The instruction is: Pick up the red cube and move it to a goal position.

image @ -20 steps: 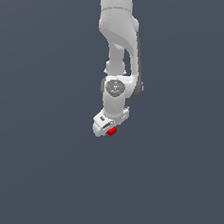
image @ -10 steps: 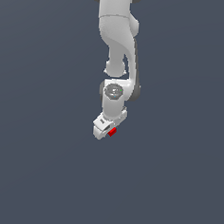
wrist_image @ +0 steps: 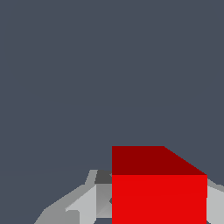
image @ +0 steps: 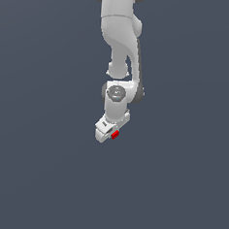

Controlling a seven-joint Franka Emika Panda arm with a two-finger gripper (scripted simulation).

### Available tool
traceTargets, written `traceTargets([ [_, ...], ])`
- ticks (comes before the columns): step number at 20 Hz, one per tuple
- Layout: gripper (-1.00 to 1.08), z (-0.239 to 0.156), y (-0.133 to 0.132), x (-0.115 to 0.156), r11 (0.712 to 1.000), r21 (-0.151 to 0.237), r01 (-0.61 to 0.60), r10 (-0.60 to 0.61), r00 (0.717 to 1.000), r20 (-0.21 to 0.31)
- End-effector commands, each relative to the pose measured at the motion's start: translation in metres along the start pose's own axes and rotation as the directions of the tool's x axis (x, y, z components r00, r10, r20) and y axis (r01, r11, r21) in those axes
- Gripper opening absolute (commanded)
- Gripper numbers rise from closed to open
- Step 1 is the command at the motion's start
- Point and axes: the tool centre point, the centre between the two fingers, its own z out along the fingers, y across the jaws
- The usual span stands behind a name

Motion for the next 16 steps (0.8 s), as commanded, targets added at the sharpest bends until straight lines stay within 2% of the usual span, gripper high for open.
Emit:
traceTargets([
  [1, -1.00, 0.000, 0.000, 0.000, 1.000, 0.000, 0.000, 0.000, 1.000, 0.000],
  [9, -1.00, -0.003, 0.001, 0.001, 1.000, 0.000, 0.000, 0.000, 1.000, 0.000],
  [16, -1.00, -0.029, 0.007, 0.006, 1.000, 0.000, 0.000, 0.000, 1.000, 0.000],
])
